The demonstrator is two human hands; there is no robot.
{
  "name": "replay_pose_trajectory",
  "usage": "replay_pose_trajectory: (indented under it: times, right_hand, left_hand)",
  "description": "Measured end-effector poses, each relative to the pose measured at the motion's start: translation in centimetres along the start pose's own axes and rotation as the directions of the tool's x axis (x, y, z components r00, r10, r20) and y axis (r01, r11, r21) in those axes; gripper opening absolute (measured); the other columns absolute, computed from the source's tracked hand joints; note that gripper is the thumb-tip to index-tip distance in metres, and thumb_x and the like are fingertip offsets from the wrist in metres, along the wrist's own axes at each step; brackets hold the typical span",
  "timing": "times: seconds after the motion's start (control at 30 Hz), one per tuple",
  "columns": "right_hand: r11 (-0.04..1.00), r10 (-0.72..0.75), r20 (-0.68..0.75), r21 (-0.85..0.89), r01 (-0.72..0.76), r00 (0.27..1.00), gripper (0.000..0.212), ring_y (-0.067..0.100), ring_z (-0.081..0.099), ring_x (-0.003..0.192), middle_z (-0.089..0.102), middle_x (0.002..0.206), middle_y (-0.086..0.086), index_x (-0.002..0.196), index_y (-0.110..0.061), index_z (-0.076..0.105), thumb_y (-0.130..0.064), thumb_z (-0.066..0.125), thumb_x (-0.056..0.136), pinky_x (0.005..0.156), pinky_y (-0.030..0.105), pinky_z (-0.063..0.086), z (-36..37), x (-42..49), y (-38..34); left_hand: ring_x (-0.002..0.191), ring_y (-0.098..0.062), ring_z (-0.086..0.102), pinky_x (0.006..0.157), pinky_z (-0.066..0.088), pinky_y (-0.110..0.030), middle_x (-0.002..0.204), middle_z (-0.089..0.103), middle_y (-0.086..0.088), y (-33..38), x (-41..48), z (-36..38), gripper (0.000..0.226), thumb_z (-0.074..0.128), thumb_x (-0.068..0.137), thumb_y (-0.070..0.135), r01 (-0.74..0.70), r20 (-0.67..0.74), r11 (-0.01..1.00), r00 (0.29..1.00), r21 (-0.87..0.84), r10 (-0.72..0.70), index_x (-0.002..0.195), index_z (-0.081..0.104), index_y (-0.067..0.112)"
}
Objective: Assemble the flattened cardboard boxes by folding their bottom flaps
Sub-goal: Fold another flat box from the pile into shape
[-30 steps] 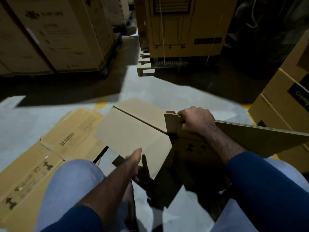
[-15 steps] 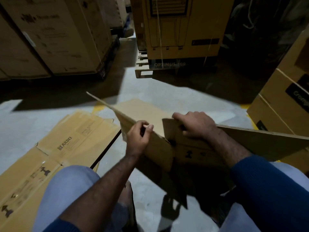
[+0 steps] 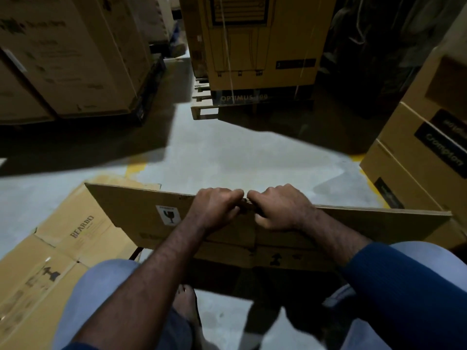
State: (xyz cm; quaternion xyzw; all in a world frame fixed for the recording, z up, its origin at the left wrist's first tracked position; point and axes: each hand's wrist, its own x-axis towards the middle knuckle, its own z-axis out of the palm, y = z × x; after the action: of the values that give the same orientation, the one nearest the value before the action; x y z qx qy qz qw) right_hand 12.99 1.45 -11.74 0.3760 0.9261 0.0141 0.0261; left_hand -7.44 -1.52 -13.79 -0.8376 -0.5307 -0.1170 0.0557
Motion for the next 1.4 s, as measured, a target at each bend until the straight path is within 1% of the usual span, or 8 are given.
replay_pose_trajectory:
  times: [0.23,0.47,0.57,0.73,0.87,1.07,1.23,1.4]
  right_hand:
    - [0.999,-0.047,0.017,0.004,0.047,0.999,0.041,0.029,0.069,0.094,0.071,0.105,0.001,0.125,-0.029,0.051,-0.054,0.058,0.093,0.067,0.033,0.040,1.1,0.4,-0.8]
    - [0.980,-0.198,-0.081,-0.009,0.198,0.977,0.030,0.022,0.062,0.057,0.066,0.072,-0.003,0.095,-0.027,0.055,-0.033,0.078,0.076,0.053,0.028,0.035,3.0,-2.8,-4.4]
    - [0.975,-0.222,-0.123,-0.004,0.224,0.967,0.041,0.021,0.053,0.042,0.058,0.056,-0.004,0.087,-0.026,0.051,-0.034,0.083,0.063,0.046,0.025,0.031,4.2,-4.1,-5.0]
    - [0.975,-0.219,-0.173,-0.084,0.207,0.960,0.027,0.022,0.058,0.044,0.060,0.056,-0.003,0.082,-0.025,0.065,-0.030,0.084,0.064,0.048,0.027,0.032,3.9,-5.2,-5.5]
    - [0.978,-0.204,-0.237,-0.083,0.190,0.950,0.015,0.023,0.059,0.046,0.061,0.057,-0.001,0.088,-0.025,0.061,-0.024,0.068,0.075,0.050,0.028,0.029,4.0,-5.5,-5.3]
    - [0.977,-0.213,-0.280,-0.034,0.212,0.936,0.041,0.025,0.058,0.045,0.061,0.057,0.002,0.101,-0.016,0.054,-0.019,0.078,0.069,0.049,0.029,0.034,4.7,-5.3,-5.0]
    - [0.987,-0.163,-0.186,-0.036,0.159,0.969,0.050,0.025,0.054,0.042,0.058,0.055,0.000,0.091,-0.021,0.054,-0.027,0.086,0.053,0.047,0.027,0.029,4.4,-4.3,-4.1]
    - [0.987,-0.150,-0.172,-0.076,0.139,0.974,0.036,0.022,0.052,0.040,0.055,0.053,-0.005,0.075,-0.024,0.058,-0.033,0.086,0.053,0.049,0.026,0.019,3.9,-3.4,-4.1]
  left_hand:
    - [0.090,-0.026,0.065,0.066,0.042,-0.031,0.096,0.071,-0.002,0.0,0.2,-1.1,0.019,0.068,0.090,0.026,0.066,0.261,0.994,0.964,-0.090,-0.040,0.109,0.065,0.023]
    - [0.118,-0.017,0.065,0.095,0.054,-0.038,0.127,0.069,0.000,-5.4,2.3,-3.4,0.035,0.055,0.103,0.042,0.619,0.833,0.632,0.548,-0.467,0.079,0.132,0.063,0.024]
    - [0.132,-0.022,0.052,0.104,0.041,-0.036,0.144,0.056,-0.002,-6.9,3.6,0.5,0.052,0.045,0.103,0.056,0.438,0.802,0.860,0.595,-0.261,-0.060,0.140,0.056,0.022]
    - [0.140,-0.036,0.041,0.114,0.036,-0.047,0.160,0.030,-0.017,-7.7,3.6,8.1,0.057,0.039,0.108,0.045,-0.018,0.942,0.995,0.326,0.094,-0.083,0.161,0.019,0.036]
    - [0.148,-0.034,0.025,0.107,0.037,-0.048,0.169,-0.002,-0.007,-3.9,4.1,10.5,0.079,0.048,0.104,0.017,-0.568,0.912,0.814,0.388,0.125,0.131,0.153,0.004,0.060]
    - [0.155,-0.038,-0.003,0.120,0.009,-0.064,0.166,0.012,-0.008,-1.3,4.7,13.3,0.065,0.060,0.089,0.067,-0.791,0.911,0.535,0.403,0.297,0.090,0.148,0.036,0.049]
    - [0.141,-0.037,0.037,0.114,0.019,-0.066,0.145,0.049,-0.004,-1.7,7.6,7.1,0.056,0.063,0.090,0.059,-0.562,0.804,0.681,0.591,0.469,-0.066,0.139,0.054,0.034]
    - [0.099,-0.022,0.065,0.076,0.053,-0.035,0.100,0.067,0.004,-2.3,6.2,0.6,0.025,0.071,0.088,0.049,0.073,0.762,0.989,0.630,0.132,-0.148,0.100,0.072,0.028]
